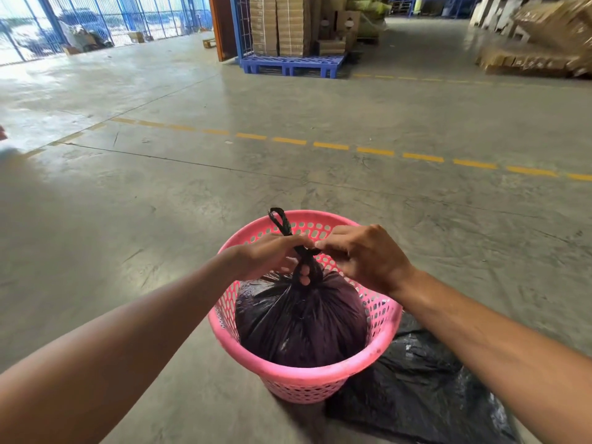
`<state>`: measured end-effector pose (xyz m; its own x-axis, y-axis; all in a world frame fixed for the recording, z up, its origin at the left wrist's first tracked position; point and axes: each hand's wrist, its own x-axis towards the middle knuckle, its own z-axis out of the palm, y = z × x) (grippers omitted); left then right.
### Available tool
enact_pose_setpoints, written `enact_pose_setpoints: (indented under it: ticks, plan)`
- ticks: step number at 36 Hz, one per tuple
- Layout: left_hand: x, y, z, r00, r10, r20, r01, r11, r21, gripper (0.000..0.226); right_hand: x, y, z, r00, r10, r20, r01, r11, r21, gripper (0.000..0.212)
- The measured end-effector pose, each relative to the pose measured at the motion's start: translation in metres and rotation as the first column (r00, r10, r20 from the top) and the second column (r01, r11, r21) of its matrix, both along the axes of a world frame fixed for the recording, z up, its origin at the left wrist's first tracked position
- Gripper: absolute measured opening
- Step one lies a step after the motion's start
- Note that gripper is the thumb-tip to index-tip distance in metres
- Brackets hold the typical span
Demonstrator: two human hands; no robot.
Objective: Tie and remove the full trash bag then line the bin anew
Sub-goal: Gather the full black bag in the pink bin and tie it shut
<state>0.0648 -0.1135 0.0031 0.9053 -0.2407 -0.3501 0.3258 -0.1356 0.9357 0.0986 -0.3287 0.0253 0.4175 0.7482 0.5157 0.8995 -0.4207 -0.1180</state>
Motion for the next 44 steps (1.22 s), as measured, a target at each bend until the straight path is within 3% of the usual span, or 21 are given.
enact_pose_setpoints:
  ticks: [3,7,9,11,13,15,19,22,24,25,28,30,32,34,36,39,41,44]
  plan:
    - [0.001,0.012,0.000,0.997,0.022,-0.074,-0.024,0.999,-0.027,0.035,0.009,-0.003,0.001,0.983,-0.012,-0.184,0.033,0.993,0.112,0.013]
    - [0.005,0.022,-0.006,0.976,0.021,-0.217,-0.054,0.987,-0.151,0.047,0.011,-0.009,0.004,0.938,-0.027,-0.346,0.070,0.991,0.113,0.015]
    - [0.008,0.024,-0.012,0.963,0.045,-0.265,-0.100,0.975,-0.199,0.052,0.010,-0.012,0.004,0.859,-0.039,-0.510,0.085,0.994,0.068,0.015]
    - [0.007,0.023,-0.015,0.950,0.078,-0.302,-0.156,0.957,-0.243,0.053,0.006,-0.012,-0.004,0.719,-0.042,-0.694,0.070,0.997,0.012,0.015]
    - [0.005,0.019,-0.014,0.940,0.082,-0.330,-0.176,0.948,-0.266,0.053,-0.003,-0.008,-0.018,0.629,-0.063,-0.775,0.037,0.998,-0.051,0.014]
    - [0.004,0.014,-0.012,0.932,0.079,-0.355,-0.185,0.944,-0.274,0.052,-0.013,-0.001,-0.033,0.640,-0.107,-0.761,0.028,0.993,-0.116,0.014]
    - [0.004,0.007,-0.003,0.946,0.070,-0.317,-0.133,0.975,-0.181,0.043,-0.022,0.012,-0.037,0.768,-0.188,-0.612,0.058,0.972,-0.227,0.018]
    - [0.007,0.007,0.010,0.976,0.021,-0.217,-0.040,0.995,-0.087,0.044,-0.025,0.013,-0.027,0.906,-0.254,-0.338,0.128,0.927,-0.354,0.026]
    - [0.009,0.011,0.018,0.986,-0.052,-0.158,0.042,0.997,-0.063,0.059,-0.030,0.014,-0.020,0.984,-0.166,-0.065,0.135,0.933,-0.334,0.033]
    - [0.008,0.011,0.022,0.988,-0.095,-0.125,0.090,0.995,-0.047,0.058,-0.034,0.016,-0.017,0.997,-0.080,0.000,0.077,0.954,-0.291,0.031]
    - [0.002,0.009,0.029,0.980,-0.196,-0.045,0.199,0.977,0.075,0.049,-0.046,0.023,-0.013,0.991,0.102,0.090,-0.075,0.962,-0.263,0.023]
    - [0.001,0.007,0.031,0.979,-0.205,0.003,0.200,0.959,0.201,0.051,-0.048,0.027,-0.019,0.986,0.077,0.146,-0.035,0.962,-0.270,0.028]
    - [0.002,0.005,0.032,0.963,-0.242,0.122,0.165,0.879,0.448,0.051,-0.048,0.027,-0.026,0.987,0.008,0.158,0.034,0.965,-0.261,0.036]
    - [0.004,0.000,0.033,0.901,-0.375,0.218,0.127,0.709,0.694,0.050,-0.048,0.026,-0.029,0.987,-0.034,0.154,0.067,0.974,-0.217,0.031]
    - [0.002,-0.005,0.034,0.825,-0.502,0.261,0.064,0.541,0.839,0.048,-0.048,0.025,-0.032,0.988,-0.082,0.129,0.107,0.975,-0.194,0.027]
    - [-0.001,-0.005,0.034,0.763,-0.572,0.301,0.020,0.486,0.874,0.052,-0.045,0.021,-0.034,0.972,-0.230,0.043,0.234,0.954,-0.185,0.036]
    - [-0.004,0.000,0.033,0.733,-0.595,0.331,-0.011,0.476,0.879,0.050,-0.039,0.017,-0.034,0.952,-0.290,-0.098,0.272,0.948,-0.163,0.039]
    - [-0.007,0.003,0.028,0.684,-0.621,0.383,-0.109,0.432,0.895,0.044,-0.031,0.010,-0.035,0.934,-0.211,-0.287,0.191,0.977,-0.096,0.048]
